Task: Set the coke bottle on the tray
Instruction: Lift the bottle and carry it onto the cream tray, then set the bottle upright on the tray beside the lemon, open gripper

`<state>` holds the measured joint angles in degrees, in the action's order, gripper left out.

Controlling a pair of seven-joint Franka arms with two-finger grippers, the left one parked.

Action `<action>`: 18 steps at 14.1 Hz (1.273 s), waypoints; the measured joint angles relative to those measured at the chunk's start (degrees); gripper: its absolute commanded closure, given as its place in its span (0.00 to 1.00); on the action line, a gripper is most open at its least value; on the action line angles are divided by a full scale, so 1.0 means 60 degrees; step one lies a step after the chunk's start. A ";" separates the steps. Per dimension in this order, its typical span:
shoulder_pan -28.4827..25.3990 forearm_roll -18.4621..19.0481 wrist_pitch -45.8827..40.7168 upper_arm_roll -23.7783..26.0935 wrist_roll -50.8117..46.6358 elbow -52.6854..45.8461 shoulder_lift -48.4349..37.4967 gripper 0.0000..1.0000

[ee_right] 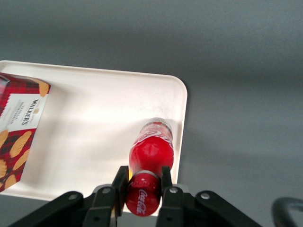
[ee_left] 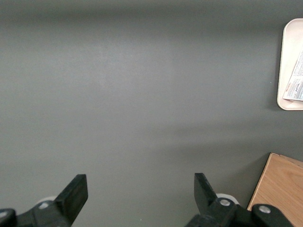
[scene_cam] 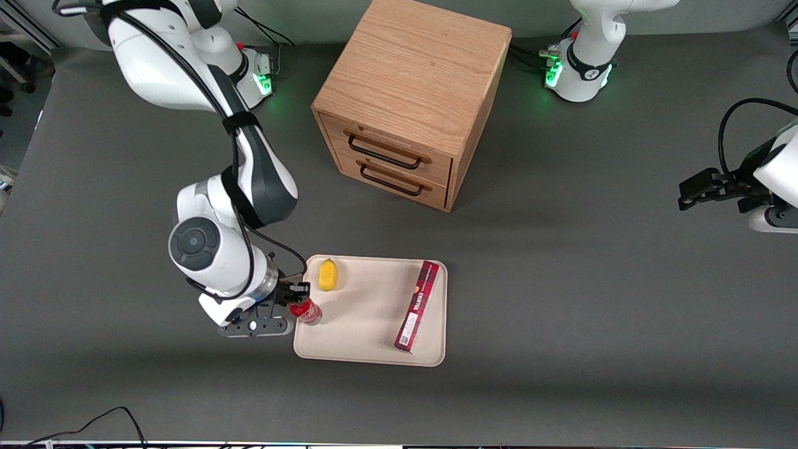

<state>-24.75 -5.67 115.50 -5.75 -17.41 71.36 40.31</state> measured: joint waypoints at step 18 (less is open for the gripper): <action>-0.0132 -0.0034 0.0971 -0.0112 -0.0369 -0.0274 0.0531 0.00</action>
<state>-25.54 -5.88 121.33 -6.43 -19.62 69.71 43.50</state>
